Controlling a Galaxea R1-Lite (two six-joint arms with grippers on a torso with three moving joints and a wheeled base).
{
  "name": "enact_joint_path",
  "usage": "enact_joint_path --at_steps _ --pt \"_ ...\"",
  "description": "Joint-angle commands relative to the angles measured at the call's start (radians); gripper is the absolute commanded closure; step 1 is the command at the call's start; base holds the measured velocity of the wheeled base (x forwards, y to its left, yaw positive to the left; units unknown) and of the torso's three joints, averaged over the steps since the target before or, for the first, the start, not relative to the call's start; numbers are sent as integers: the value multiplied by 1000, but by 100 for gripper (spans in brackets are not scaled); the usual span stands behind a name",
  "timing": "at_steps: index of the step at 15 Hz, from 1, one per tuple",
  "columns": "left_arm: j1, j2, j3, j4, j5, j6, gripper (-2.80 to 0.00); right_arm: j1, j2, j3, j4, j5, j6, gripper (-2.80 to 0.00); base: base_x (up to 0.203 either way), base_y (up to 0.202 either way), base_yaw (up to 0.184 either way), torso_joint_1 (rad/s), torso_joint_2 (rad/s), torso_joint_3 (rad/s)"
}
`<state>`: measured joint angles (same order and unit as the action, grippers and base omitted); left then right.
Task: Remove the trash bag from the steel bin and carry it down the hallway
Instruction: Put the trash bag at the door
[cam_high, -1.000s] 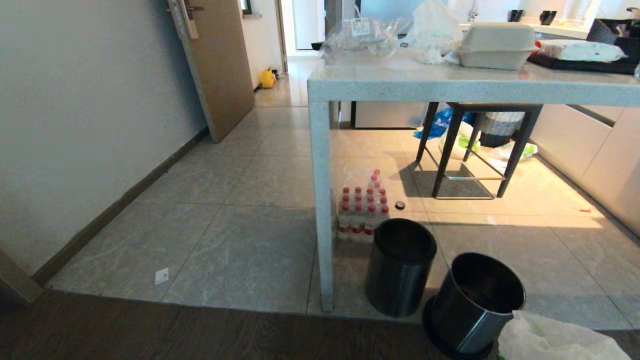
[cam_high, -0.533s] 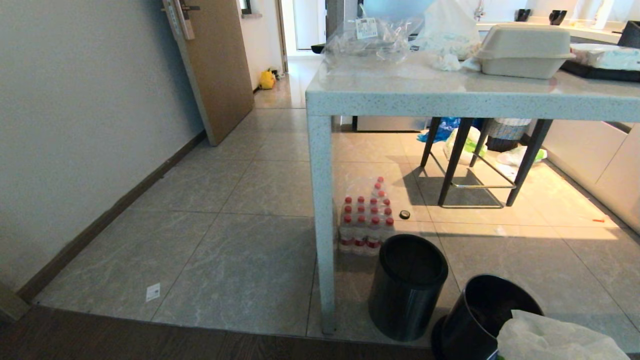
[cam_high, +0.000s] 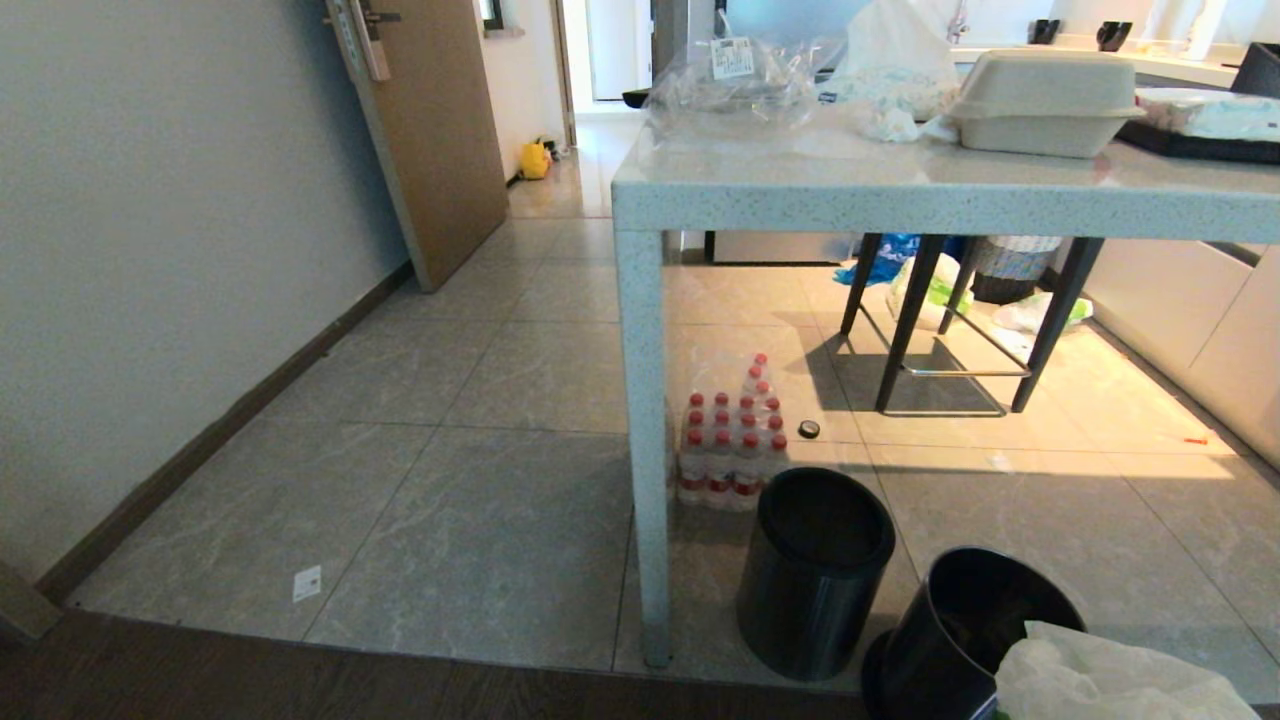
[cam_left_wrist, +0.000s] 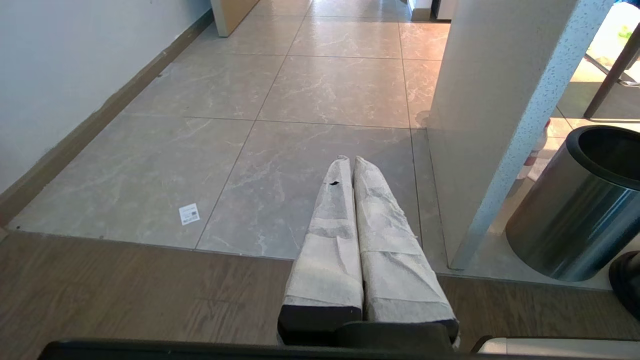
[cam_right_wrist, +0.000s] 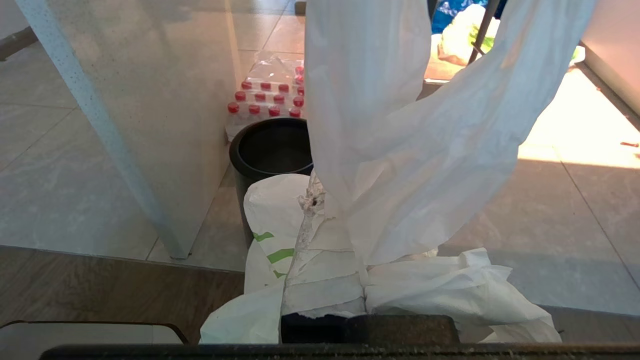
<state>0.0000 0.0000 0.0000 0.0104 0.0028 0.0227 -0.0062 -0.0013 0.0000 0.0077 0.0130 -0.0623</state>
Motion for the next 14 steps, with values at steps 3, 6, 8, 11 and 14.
enact_joint_path --at_steps 3,6,8,11,14 --pt "0 0 0 0 0 0 0 0 0 0 0 1 -1 0 0 0 0 0 0 0" --pt "0 0 0 0 0 0 0 0 0 0 0 1 -1 0 0 0 0 0 0 0" --pt "0 0 0 0 0 0 0 0 0 0 0 1 -1 0 0 0 0 0 0 0" --pt "0 0 0 0 0 0 0 0 0 0 0 1 -1 0 0 0 0 0 0 0" --pt "0 0 -2 0 -3 17 0 -1 0 0 0 1 -1 0 0 0 0 0 0 0"
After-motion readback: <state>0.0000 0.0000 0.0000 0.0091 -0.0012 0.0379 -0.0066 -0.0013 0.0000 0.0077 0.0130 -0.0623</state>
